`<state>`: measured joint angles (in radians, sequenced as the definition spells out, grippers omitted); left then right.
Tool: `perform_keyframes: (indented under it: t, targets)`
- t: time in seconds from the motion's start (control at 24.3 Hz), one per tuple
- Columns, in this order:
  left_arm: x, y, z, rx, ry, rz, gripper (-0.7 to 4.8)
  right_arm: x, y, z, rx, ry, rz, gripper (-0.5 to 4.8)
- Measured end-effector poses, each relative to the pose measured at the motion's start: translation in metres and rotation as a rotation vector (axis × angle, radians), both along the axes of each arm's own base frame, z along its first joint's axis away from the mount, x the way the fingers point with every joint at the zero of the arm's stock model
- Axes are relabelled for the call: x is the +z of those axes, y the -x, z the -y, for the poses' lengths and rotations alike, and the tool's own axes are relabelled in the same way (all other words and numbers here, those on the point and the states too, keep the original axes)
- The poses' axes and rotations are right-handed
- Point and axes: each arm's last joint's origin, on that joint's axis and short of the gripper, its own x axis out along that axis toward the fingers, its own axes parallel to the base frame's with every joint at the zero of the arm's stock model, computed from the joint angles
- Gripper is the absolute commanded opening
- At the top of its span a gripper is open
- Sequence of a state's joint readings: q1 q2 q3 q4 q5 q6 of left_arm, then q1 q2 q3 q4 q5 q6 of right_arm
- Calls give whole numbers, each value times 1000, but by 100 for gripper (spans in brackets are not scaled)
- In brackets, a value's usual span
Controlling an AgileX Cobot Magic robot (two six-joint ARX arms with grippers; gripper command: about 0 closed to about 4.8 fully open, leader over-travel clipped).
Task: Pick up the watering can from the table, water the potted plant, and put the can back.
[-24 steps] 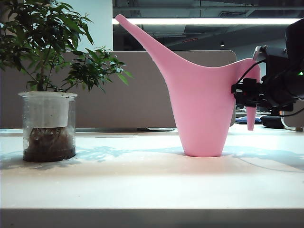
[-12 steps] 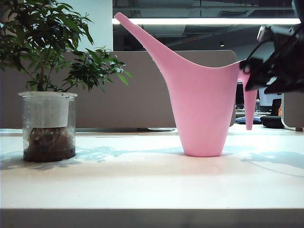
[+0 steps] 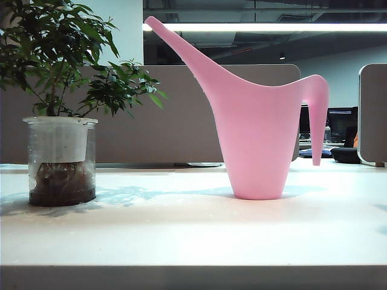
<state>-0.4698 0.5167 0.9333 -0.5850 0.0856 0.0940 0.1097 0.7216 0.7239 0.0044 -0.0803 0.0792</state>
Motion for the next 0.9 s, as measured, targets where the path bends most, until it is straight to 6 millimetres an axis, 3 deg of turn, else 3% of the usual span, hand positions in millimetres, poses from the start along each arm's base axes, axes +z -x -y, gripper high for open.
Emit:
perform_keyframes:
  t: [0.08, 0.16, 0.25, 0.33, 0.49, 0.7, 0.9]
  targets:
    - [-16, 16, -8, 0, 48, 95, -4, 8, 37, 4, 0, -4, 39, 42]
    - [-36, 20, -12, 63, 66, 143, -5, 8, 59, 7, -30, -4, 33, 44]
    - [-65, 9, -9, 122, 35, 63, -5, -3, 72, 10, -71, 8, -57, 44]
    - [-82, 2, -5, 131, 41, 41, -5, -10, 91, 12, -77, 13, -91, 44]
    - [-112, -13, 5, 50, 96, 111, -5, -16, 121, 16, -78, 46, 44, 44]
    - [-136, -19, 8, 48, 84, 83, -5, -42, 133, 17, -101, 46, 96, 44]
    - [-166, -22, 10, 51, 102, 65, -5, -77, 114, 15, -99, 59, -17, 44]
